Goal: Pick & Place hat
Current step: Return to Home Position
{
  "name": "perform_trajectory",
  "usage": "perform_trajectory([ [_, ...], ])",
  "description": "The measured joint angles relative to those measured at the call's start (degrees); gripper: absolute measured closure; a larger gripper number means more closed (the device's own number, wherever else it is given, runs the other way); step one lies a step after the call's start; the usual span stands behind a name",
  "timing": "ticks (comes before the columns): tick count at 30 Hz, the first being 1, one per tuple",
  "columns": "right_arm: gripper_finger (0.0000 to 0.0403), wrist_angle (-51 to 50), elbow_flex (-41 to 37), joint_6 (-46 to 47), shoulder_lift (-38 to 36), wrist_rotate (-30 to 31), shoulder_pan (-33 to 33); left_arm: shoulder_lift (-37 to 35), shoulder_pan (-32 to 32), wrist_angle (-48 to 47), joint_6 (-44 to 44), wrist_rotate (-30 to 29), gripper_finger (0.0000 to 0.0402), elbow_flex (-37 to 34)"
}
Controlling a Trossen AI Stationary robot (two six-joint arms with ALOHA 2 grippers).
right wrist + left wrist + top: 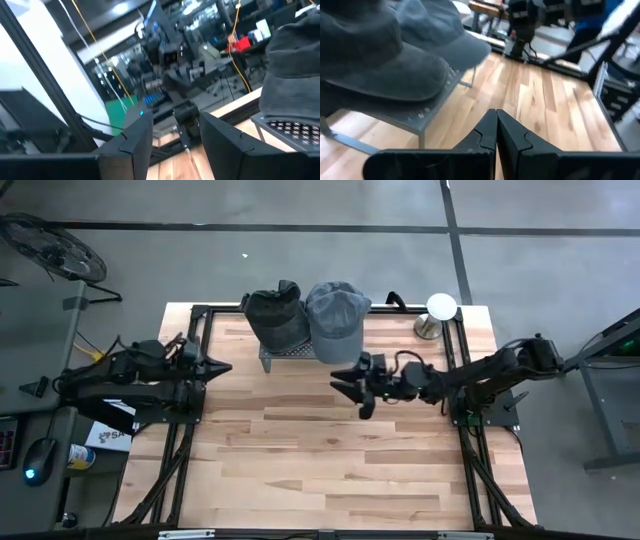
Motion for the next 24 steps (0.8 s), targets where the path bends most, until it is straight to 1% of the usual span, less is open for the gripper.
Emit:
perform_trajectory([
  [3, 0.0249, 8.6, -5.8, 0.8, 0.0, 1.3, 0.0, -1.6, 0.0, 2.0, 0.8, 0.7, 0.0401, -4.2],
  [5, 0.0249, 12.4, -9.2, 2.0, -0.1, 2.2, -0.3, -2.7, 0.0, 3.6, 0.8, 0.8, 0.0401, -6.7],
  [7, 0.0249, 14.3, -12.5, 3.9, -0.9, 2.4, -0.9, -4.0, 0.0, 4.9, 0.8, 0.7, 0.0401, -8.3],
  [10, 0.0249, 16.0, -16.8, 5.7, -4.1, 2.7, -1.7, -5.6, 0.0, 5.7, 0.8, 0.7, 0.0401, -9.3],
  [14, 0.0249, 15.9, -22.0, 5.1, -12.3, 2.5, -2.3, -7.6, 0.0, 5.6, 0.8, 0.4, 0.0401, -10.0],
  [18, 0.0249, 13.9, -27.2, 4.0, -21.8, 3.8, -2.2, -9.2, 0.0, 6.2, 0.8, 0.0, 0.0401, -10.8],
  [24, 0.0249, 5.2, -32.5, 4.0, -34.8, 4.0, -2.2, -9.7, 0.0, 7.0, -0.2, -1.1, 0.0401, -13.0],
])
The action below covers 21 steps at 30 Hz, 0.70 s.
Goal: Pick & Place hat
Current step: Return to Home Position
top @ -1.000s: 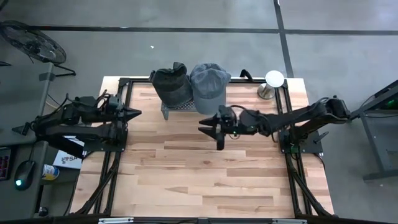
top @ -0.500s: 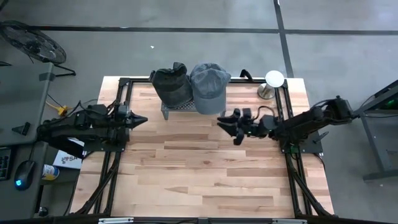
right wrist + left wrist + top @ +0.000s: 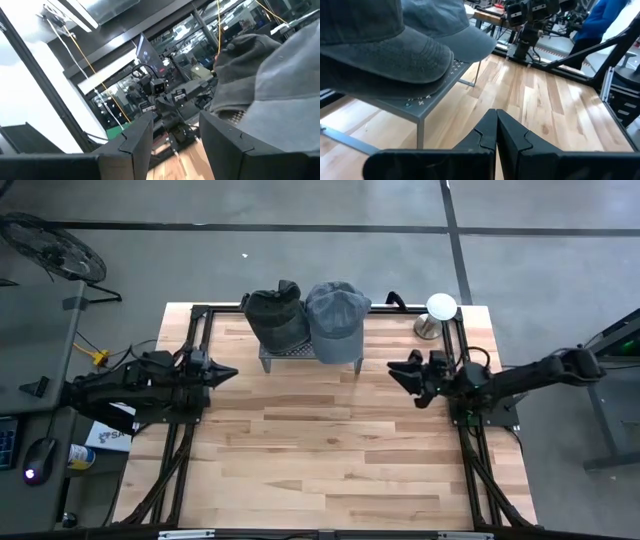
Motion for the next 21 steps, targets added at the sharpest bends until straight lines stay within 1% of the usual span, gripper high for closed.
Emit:
perform_trajectory([
  [4, 0.0249, -8.1, -1.0, 0.0, -7.4, -0.7, 0.0, 0.0, 0.0, 2.0, -0.6, -0.5, 0.0401, -1.9],
  [10, 0.0249, -23.8, -0.9, 2.3, -16.9, -3.6, 0.0, 0.0, 0.0, 10.2, -1.5, -2.1, 0.0401, -7.3],
  [14, 0.0249, -31.4, -0.9, 2.4, -22.5, -5.2, 0.0, 0.0, 0.0, 15.0, -3.0, -3.4, 0.0401, -10.6],
  [16, 0.0249, -36.2, -0.9, 2.5, -25.6, -6.4, 0.0, 0.0, 0.0, 16.0, -3.0, -3.4, 0.0401, -12.1],
  [19, 0.0249, -43.9, -0.9, 3.3, -30.1, -7.5, 0.0, 0.0, 0.0, 16.0, -5.9, -4.2, 0.0401, -14.5],
  [21, 0.0249, -47.6, -0.9, 3.2, -32.9, -7.9, 0.0, 0.0, 0.0, 17.6, -8.4, -4.6, 0.0401, -15.5],
])
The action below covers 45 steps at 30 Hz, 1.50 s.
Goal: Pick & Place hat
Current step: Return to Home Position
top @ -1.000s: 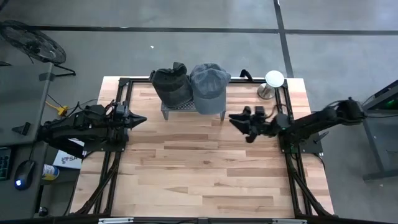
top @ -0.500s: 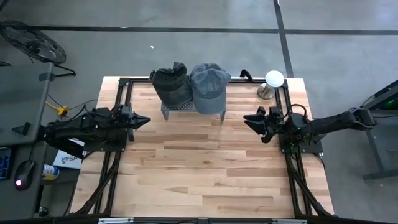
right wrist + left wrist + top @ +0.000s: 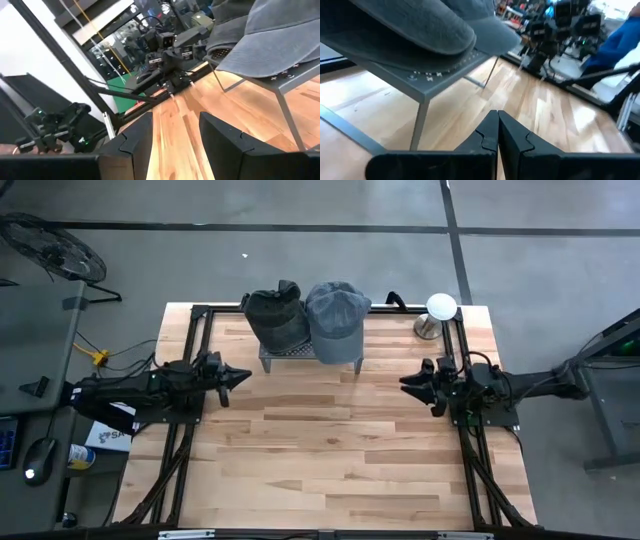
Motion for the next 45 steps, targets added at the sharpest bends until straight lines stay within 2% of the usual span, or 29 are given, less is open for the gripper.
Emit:
perform_trajectory([
  [7, 0.0249, -9.5, 0.0, -1.8, -8.4, -1.4, 0.0, -0.2, 0.0, 2.0, -0.3, -5.4, 0.0401, -0.2],
  [11, 0.0249, -10.2, 0.0, -3.8, -10.1, -2.4, 0.0, -0.1, 0.0, 1.8, -0.3, -5.6, 0.0401, -0.2],
  [20, 0.0249, -10.1, 0.0, -8.9, -10.2, -4.5, 0.0, -0.1, 0.0, 1.7, -0.3, -5.5, 0.04, -0.2],
  [27, 0.0249, 0.6, -5.9, -10.5, -10.2, -7.6, 0.0, -0.1, 0.0, 1.6, -0.3, -5.4, 0.04, -0.2],
  [32, 0.0249, -1.3, -5.7, -11.9, -10.0, -8.3, 0.0, -0.1, 0.0, 1.6, -0.3, -5.4, 0.04, -0.2],
  [36, 0.0249, -8.1, -5.6, -11.4, -10.0, -8.9, 0.0, -0.1, 0.0, 1.6, -0.3, -5.4, 0.04, -0.2],
  [45, 0.0249, -8.1, -5.6, -12.8, -8.7, -8.7, 0.0, -0.1, 0.0, 1.6, -0.3, -5.4, 0.04, -0.2],
])
